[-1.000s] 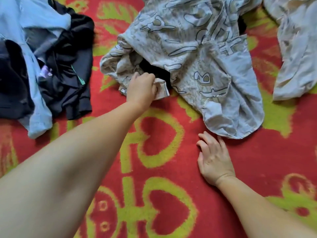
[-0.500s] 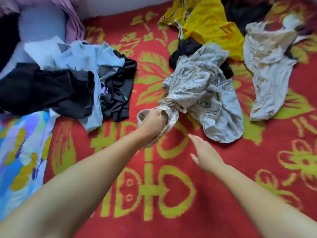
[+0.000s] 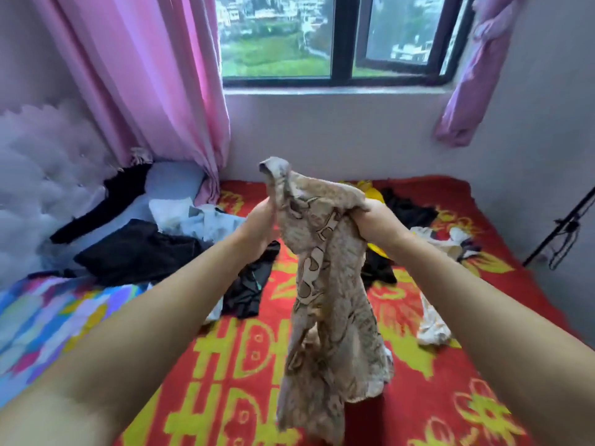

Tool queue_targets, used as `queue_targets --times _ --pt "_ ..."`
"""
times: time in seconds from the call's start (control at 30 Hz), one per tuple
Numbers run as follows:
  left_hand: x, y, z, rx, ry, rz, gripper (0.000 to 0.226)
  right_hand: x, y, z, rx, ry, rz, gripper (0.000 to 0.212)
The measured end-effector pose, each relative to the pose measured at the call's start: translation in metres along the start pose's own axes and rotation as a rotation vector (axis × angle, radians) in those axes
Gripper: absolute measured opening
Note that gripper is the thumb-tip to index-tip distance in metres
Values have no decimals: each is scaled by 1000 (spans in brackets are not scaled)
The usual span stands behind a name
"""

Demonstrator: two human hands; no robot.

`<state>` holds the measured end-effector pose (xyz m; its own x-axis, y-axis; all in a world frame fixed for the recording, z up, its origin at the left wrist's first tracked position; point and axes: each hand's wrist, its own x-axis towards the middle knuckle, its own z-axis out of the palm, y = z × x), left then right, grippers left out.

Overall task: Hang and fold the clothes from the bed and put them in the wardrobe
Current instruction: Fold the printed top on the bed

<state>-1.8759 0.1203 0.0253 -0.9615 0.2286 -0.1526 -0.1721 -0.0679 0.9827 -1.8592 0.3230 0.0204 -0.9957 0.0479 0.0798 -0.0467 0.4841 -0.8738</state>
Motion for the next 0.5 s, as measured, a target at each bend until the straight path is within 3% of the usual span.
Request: queue_targets --times 0.07,0.13,0.2,0.27,0.37,0.43,0.5 --pt "-19 1 -11 70 -54 -16 30 -3 -29 -18 245 22 27 28" --pt "-41 5 -10 245 -167 -77 44 -8 -54 -34 421 16 48 28" --pt "-61 13 0 273 -276 -115 55 -11 -73 -43 491 28 65 26" --pt "-75 20 13 254 -391 -103 46 -15 -86 -47 504 67 85 22" --pt "-82 26 30 371 -260 68 3 -27 -95 -50 591 53 145 19" --pt "-78 33 31 324 -149 147 13 -42 -93 -53 651 -84 169 20" --pt "-77 42 26 200 -138 164 16 -61 -87 -56 517 -287 190 27"
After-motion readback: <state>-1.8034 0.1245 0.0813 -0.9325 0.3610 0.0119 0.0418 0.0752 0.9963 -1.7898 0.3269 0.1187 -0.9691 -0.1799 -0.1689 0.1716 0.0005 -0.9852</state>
